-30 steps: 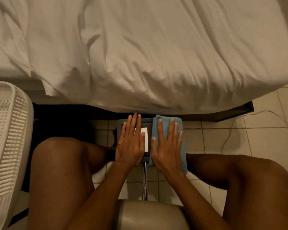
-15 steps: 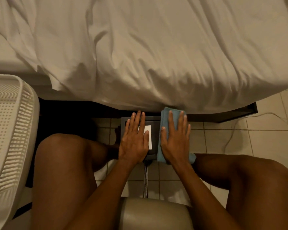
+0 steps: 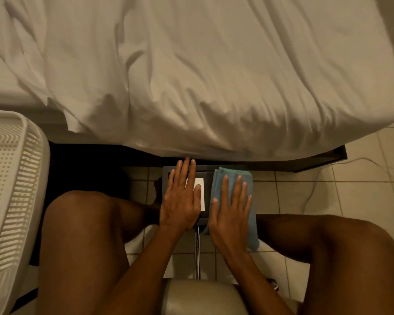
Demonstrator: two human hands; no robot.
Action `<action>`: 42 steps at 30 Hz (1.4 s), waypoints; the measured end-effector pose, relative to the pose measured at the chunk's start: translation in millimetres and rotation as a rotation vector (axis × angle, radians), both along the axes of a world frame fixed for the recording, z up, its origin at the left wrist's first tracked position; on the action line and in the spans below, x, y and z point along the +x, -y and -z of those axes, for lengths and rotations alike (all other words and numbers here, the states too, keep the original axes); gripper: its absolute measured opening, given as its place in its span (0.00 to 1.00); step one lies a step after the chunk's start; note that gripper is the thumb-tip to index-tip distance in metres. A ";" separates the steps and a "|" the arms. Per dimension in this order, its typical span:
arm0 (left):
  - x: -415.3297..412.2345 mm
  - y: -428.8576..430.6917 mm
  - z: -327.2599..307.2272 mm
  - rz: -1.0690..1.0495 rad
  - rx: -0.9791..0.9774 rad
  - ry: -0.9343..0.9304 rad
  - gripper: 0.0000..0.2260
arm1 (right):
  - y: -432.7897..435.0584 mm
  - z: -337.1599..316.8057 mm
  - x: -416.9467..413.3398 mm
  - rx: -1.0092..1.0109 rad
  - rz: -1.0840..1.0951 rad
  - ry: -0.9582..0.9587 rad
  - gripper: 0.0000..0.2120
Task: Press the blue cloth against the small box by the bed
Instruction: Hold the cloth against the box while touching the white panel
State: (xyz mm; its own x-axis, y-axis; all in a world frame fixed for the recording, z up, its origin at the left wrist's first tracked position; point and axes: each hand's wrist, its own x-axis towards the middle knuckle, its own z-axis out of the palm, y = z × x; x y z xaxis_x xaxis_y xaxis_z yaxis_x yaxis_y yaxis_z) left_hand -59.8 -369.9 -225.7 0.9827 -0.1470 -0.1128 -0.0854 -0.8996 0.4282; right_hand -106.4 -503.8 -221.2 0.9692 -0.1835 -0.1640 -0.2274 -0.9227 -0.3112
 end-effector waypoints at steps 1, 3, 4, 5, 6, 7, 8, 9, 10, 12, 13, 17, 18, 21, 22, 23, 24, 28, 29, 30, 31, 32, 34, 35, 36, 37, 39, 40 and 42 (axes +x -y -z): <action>0.9 0.3 -0.1 -0.002 -0.004 0.000 0.27 | 1.0 -0.2 1.5 0.004 -0.030 -0.005 0.31; 2.3 0.9 0.1 0.003 0.004 0.003 0.27 | 10.1 -1.4 24.0 0.033 -0.077 -0.002 0.31; 2.4 1.2 0.1 0.005 0.011 0.007 0.28 | 15.5 -2.4 36.9 0.051 -0.079 -0.001 0.31; 2.6 1.5 -0.3 0.005 0.012 0.011 0.28 | 19.7 -2.5 45.3 0.070 -0.065 0.005 0.31; 2.7 1.4 -1.2 0.007 0.010 0.011 0.28 | 20.5 -1.6 46.0 0.078 -0.043 0.016 0.31; 2.4 1.1 -2.2 0.011 0.008 0.005 0.28 | 18.0 -1.2 38.9 0.068 -0.021 0.026 0.31; 1.3 0.8 -2.4 0.014 0.010 0.000 0.28 | 13.7 -0.8 28.3 0.052 -0.005 0.030 0.31; 0.3 0.3 -2.4 0.014 0.018 0.001 0.28 | 9.1 -0.8 18.3 0.036 -0.008 0.037 0.31; -0.1 -0.3 -2.1 0.013 0.025 0.004 0.28 | 6.4 -0.4 12.8 0.028 -0.028 0.038 0.31; 0.4 -0.3 -0.5 0.008 0.022 0.006 0.27 | 11.1 0.6 18.3 0.051 -0.072 0.018 0.31; 0.7 0.0 0.2 0.008 0.022 0.007 0.27 | 15.6 0.6 25.6 0.066 -0.084 0.020 0.30; 1.2 0.1 2.0 0.004 0.011 0.000 0.28 | 19.6 1.7 21.7 0.101 -0.127 0.051 0.30; 1.0 -0.2 2.2 0.004 0.010 -0.001 0.28 | 17.6 1.6 17.5 0.095 -0.142 0.047 0.30; 0.6 -0.2 2.3 0.000 0.025 0.006 0.28 | 22.1 1.2 34.3 0.068 -0.150 0.050 0.29; 1.4 0.0 2.3 0.001 0.026 0.012 0.28 | 25.5 0.9 45.2 0.070 -0.133 0.043 0.29; 2.2 0.1 2.2 0.003 0.026 0.019 0.28 | 27.6 0.0 52.3 0.080 -0.110 0.042 0.29; 2.3 -0.4 2.1 0.005 0.027 0.023 0.28 | 27.1 -0.7 51.8 0.084 -0.084 0.050 0.29; 0.5 -0.1 1.9 0.001 0.032 0.011 0.28 | 11.6 2.1 14.0 0.059 -0.042 0.057 0.30; 1.0 0.4 1.6 -0.001 0.029 0.008 0.28 | 12.2 3.3 13.2 0.054 -0.057 0.058 0.30; 1.8 1.0 1.7 0.001 0.026 0.006 0.28 | 15.4 4.2 18.9 0.055 -0.076 0.055 0.30; 2.0 1.3 1.6 0.001 0.025 0.007 0.28 | 19.1 4.7 28.2 0.056 -0.092 0.049 0.30; 2.5 1.1 1.6 0.000 0.024 0.009 0.28 | 22.6 4.8 38.0 0.057 -0.096 0.048 0.30; 2.9 0.2 0.9 -0.001 0.021 0.010 0.28 | 24.9 5.1 44.4 0.071 -0.058 0.060 0.29; 2.6 -0.3 0.2 0.002 0.022 0.007 0.28 | 21.6 5.5 38.2 0.075 -0.028 0.068 0.29; 2.0 -0.4 -0.2 0.005 0.023 0.003 0.28 | 16.5 6.0 27.2 0.069 -0.004 0.069 0.29; 1.5 -0.2 -0.6 0.006 0.021 0.002 0.28 | 10.8 6.0 14.4 0.056 0.006 0.072 0.29; 0.7 0.3 -1.0 0.004 0.013 0.009 0.28 | 5.1 5.3 1.9 0.047 -0.010 0.084 0.29; 0.5 0.8 -1.0 0.003 0.008 0.014 0.28 | 7.8 5.2 7.0 0.057 -0.032 0.084 0.29; 1.2 0.9 0.1 0.003 0.014 0.013 0.28 | 16.7 3.9 29.7 0.067 -0.069 0.075 0.29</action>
